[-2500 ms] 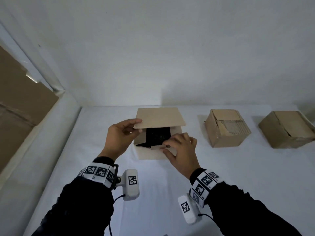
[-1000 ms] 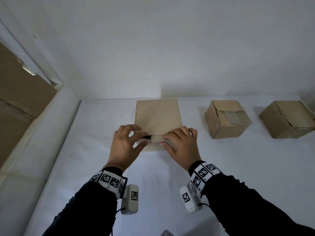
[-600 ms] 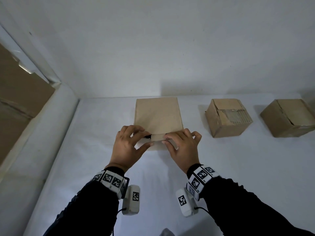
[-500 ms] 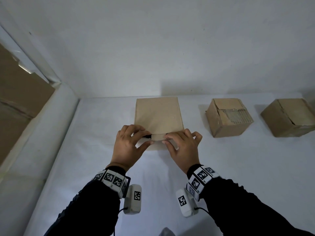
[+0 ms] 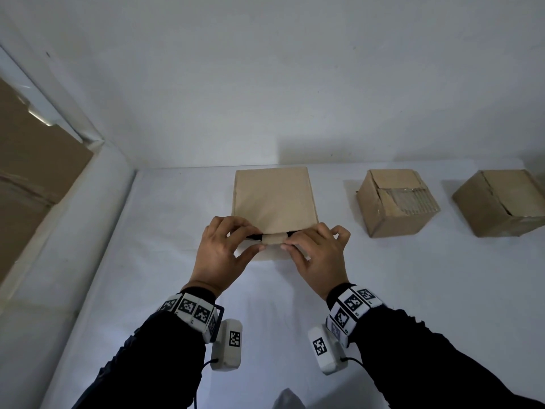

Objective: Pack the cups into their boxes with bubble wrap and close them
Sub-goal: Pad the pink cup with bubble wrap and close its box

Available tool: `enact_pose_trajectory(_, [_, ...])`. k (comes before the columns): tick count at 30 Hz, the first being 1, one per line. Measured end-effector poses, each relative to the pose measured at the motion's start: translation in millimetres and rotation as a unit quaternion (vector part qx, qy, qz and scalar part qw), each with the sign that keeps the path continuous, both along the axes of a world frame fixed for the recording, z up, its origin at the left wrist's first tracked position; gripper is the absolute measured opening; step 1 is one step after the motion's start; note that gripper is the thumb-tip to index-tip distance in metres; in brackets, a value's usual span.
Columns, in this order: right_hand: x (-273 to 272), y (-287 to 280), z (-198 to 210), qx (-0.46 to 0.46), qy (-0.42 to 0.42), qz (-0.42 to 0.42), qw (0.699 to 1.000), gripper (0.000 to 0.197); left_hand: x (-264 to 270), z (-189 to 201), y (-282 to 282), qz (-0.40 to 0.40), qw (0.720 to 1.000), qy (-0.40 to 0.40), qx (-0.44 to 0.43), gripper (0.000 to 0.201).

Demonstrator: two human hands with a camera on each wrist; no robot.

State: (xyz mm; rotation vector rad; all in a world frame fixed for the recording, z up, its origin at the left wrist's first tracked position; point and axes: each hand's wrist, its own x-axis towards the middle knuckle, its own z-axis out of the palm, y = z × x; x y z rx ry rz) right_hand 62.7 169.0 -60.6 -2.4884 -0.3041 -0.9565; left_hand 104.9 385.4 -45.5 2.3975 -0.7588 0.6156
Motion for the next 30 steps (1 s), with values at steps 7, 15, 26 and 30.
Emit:
enact_pose_trajectory(7, [-1.5, 2.1, 3.2, 0.06, 0.039, -0.007, 0.997, 0.011, -0.5, -1.5, 0.9, -0.003, 1.0, -0.002, -0.001, 0.025])
enact_pose_trajectory(15, [-10.8, 17.4, 4.6, 0.246, 0.141, -0.053, 0.958, 0.016, 0.8, -2.9, -0.9, 0.0, 1.0, 0.005, -0.002, 0.025])
enact_pose_trajectory(26, [-16.9, 31.7, 6.3, 0.379, 0.198, -0.079, 0.901, 0.018, 1.1, -2.5, -0.6, -0.001, 1.0, 0.016, 0.003, 0.028])
enact_pose_trajectory(30, [-15.2, 40.3, 5.4, 0.475, 0.197, -0.121, 0.849, 0.02, 1.4, -1.2, -2.5, 0.0, 1.0, 0.006, 0.01, 0.03])
